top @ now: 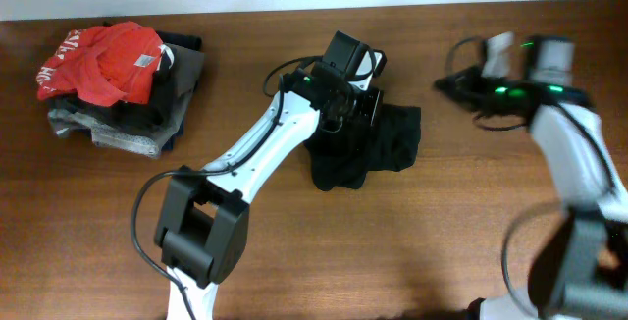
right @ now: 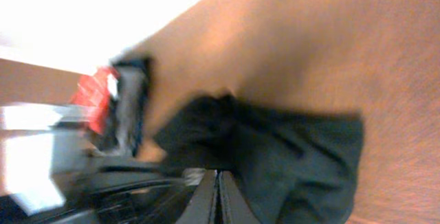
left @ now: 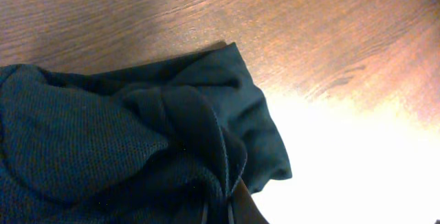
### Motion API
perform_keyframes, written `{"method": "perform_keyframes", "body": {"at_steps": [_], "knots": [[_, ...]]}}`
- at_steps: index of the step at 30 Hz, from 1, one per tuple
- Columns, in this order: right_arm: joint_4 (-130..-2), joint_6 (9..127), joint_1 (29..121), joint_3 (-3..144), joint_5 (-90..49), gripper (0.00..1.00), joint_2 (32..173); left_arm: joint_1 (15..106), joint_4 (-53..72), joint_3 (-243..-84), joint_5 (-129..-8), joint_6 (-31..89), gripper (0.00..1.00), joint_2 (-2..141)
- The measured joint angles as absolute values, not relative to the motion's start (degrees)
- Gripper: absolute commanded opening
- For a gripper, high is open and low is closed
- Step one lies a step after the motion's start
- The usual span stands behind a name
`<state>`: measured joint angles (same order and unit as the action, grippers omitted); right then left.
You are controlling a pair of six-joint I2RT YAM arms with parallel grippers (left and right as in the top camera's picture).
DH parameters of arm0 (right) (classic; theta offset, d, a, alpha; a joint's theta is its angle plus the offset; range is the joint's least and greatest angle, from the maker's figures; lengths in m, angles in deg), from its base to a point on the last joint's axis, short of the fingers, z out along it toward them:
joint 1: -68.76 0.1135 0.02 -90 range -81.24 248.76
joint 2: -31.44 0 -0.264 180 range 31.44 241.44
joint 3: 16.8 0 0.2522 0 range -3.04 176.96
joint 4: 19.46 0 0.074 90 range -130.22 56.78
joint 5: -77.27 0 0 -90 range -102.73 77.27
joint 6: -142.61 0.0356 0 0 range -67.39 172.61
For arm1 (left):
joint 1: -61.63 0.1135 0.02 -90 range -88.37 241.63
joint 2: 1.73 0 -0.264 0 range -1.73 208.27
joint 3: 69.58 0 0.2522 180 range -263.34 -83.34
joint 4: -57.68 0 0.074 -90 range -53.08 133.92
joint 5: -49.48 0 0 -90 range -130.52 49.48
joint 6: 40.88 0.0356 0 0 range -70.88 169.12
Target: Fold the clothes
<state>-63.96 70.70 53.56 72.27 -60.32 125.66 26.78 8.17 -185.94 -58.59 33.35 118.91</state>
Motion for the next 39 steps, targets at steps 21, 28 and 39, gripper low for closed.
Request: {"method": "perform_keyframes", "body": {"at_steps": [21, 28, 39], "knots": [[-73.1, 68.09, 46.54, 73.23, -59.05, 0.04, 119.78, 25.93, 17.39, -188.11, -58.26, 33.28, 0.99, 120.73], [-76.77, 65.47, 47.35, 73.23, -56.23, 0.13, 119.87, 36.77, 13.79, -189.75, -58.22, 33.28, 0.99, 114.71], [-78.5, 63.85, 68.55, 73.23, -42.81, 0.68, 130.12, 47.96, -0.7, -191.58, -57.58, 33.59, 0.99, 108.2]]}}
